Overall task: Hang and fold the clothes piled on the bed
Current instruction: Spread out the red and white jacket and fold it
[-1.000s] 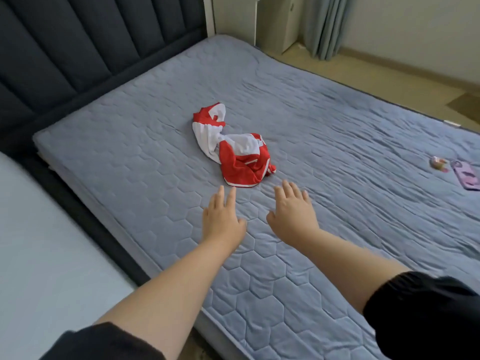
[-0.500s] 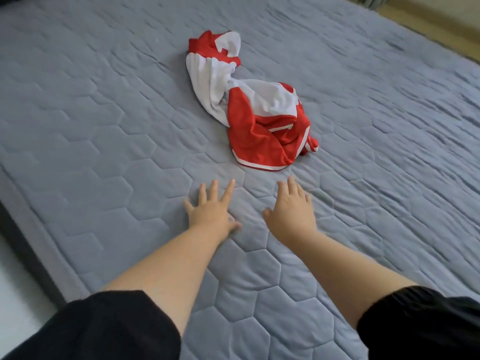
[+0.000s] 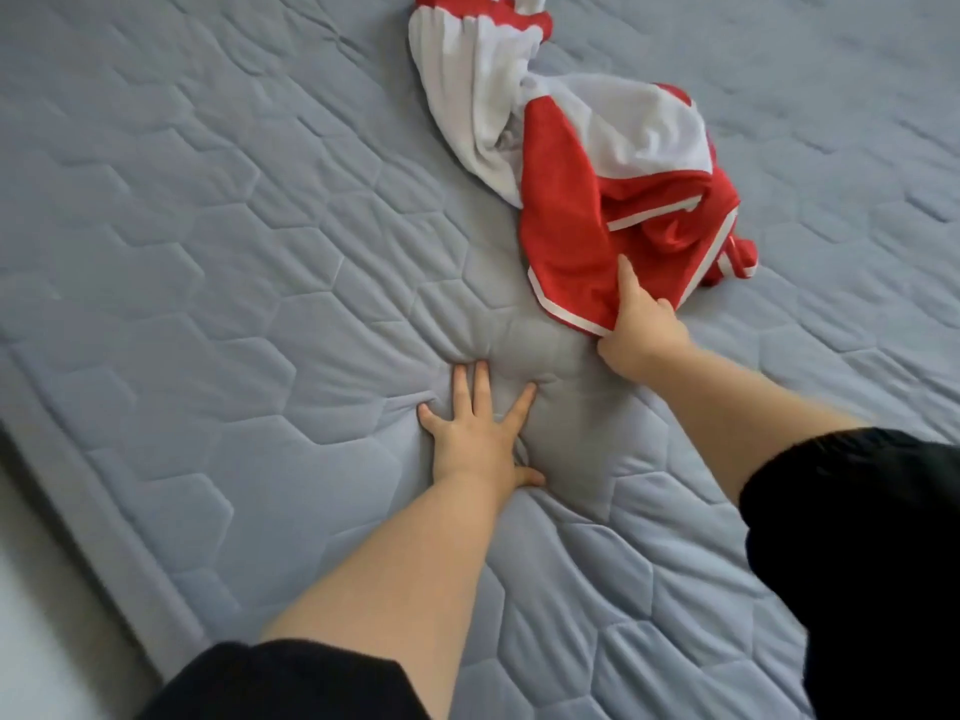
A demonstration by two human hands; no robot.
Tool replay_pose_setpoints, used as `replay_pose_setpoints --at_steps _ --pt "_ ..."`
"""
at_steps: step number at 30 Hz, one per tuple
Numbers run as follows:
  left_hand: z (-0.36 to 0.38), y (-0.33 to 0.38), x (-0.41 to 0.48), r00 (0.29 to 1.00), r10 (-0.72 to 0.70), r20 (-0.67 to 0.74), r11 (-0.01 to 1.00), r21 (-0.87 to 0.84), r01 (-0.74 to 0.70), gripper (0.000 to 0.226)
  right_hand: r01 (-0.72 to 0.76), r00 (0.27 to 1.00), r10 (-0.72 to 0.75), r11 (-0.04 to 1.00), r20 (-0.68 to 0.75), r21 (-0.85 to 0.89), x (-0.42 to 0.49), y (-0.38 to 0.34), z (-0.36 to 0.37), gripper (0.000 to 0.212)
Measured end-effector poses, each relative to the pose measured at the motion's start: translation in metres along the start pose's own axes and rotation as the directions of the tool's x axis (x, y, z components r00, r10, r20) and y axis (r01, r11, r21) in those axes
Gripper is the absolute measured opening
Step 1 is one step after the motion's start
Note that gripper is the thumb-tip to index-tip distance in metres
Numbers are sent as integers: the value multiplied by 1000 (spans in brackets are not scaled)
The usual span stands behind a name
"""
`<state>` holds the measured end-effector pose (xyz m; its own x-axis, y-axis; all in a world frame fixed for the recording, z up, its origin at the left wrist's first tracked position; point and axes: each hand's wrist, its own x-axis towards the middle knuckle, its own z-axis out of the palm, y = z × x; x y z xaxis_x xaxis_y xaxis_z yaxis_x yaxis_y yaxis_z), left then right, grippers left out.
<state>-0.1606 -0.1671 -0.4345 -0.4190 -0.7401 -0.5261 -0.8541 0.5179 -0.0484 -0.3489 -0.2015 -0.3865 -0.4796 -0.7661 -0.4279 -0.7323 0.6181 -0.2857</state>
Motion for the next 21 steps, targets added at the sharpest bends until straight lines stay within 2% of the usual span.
replay_pose_setpoints --at_steps 3,6,9,11,12,13,14,15,16,17,18,19,20,21 --pt "1 -1 0 1000 0 -6 1000 -1 0 101 14 1000 -13 998 -8 55 -10 -2 15 87" --pt "-3 -4 -3 1000 16 -18 1000 -7 -16 96 45 999 -48 992 17 119 -43 6 36 72" --pt "-17 -15 -10 997 62 51 997 -47 -60 86 45 996 -60 976 64 212 -91 18 46 55" --pt "-34 -20 -19 994 75 79 982 -179 -60 70 26 986 -58 980 159 195 -125 25 44 43" --pt "-43 -18 -25 996 52 68 944 -330 -27 61 26 974 -66 983 218 183 -143 29 41 37" --pt "-52 -14 -35 997 6 79 834 -550 38 56 37 955 -82 986 284 161 -160 31 37 32" --pt "-62 -7 -45 990 -38 133 609 -783 129 55 59 931 -100 991 352 124 -177 33 32 27" --pt "-71 1 -57 976 -47 211 291 -932 216 55 75 904 -104 993 414 87 -193 36 27 21" --pt "-79 10 -70 960 -48 276 13 -961 277 53 85 881 -105 994 461 65 -210 39 22 17" --pt "-83 18 -81 952 -82 295 -141 -949 282 52 88 862 -111 994 494 69 -226 41 16 21" --pt "-87 24 -93 953 -128 275 -145 -956 257 57 93 847 -117 993 519 72 -242 45 11 29" --pt "-90 29 -105 962 -176 208 -22 -978 207 58 93 844 -115 993 523 69 -256 49 6 31" --pt "-93 34 -117 971 -201 130 131 -979 158 51 85 860 -100 995 500 51 -270 55 -1 26" --pt "-100 39 -131 982 -180 64 237 -966 107 45 68 895 -73 997 440 26 -282 61 -8 18"
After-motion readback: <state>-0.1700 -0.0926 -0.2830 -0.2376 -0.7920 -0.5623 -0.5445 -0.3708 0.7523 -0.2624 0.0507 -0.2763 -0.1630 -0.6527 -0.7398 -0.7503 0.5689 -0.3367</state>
